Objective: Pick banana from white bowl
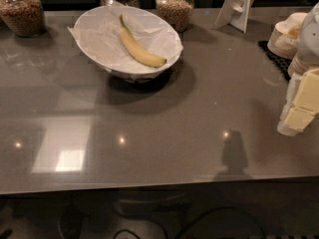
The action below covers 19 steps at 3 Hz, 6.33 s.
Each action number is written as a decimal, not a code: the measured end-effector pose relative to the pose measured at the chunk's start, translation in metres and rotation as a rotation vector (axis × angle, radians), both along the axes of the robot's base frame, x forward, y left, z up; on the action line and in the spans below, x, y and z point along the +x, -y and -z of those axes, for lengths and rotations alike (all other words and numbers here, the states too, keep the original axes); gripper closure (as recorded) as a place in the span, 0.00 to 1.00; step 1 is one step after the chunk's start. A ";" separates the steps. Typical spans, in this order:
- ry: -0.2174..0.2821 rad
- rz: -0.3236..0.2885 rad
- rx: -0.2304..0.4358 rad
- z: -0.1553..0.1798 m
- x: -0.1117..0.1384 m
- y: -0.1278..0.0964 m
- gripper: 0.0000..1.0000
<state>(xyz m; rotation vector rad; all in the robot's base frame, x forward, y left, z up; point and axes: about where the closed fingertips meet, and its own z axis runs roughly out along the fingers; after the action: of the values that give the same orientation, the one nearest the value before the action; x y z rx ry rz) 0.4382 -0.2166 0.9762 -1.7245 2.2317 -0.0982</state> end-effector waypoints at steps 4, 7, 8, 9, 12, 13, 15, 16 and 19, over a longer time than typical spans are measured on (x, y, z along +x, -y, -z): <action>0.133 -0.029 0.294 -0.011 0.109 -0.127 0.00; 0.231 -0.067 0.477 -0.018 0.158 -0.195 0.00; 0.249 -0.065 0.537 -0.015 0.191 -0.235 0.00; 0.257 -0.059 0.542 -0.006 0.217 -0.261 0.00; 0.240 0.013 0.484 0.041 0.264 -0.287 0.32; 0.215 0.050 0.452 0.063 0.275 -0.286 0.32; 0.151 0.129 0.405 0.104 0.299 -0.278 0.36; 0.121 0.175 0.382 0.126 0.310 -0.267 0.36; 0.067 0.240 0.362 0.145 0.320 -0.254 0.79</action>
Offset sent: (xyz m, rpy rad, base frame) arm 0.0709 0.0778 0.0008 0.2510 -0.1219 0.0516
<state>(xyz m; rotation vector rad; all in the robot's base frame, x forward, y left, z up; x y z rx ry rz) 0.7578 0.0375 0.8316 -1.2461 2.2318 0.1813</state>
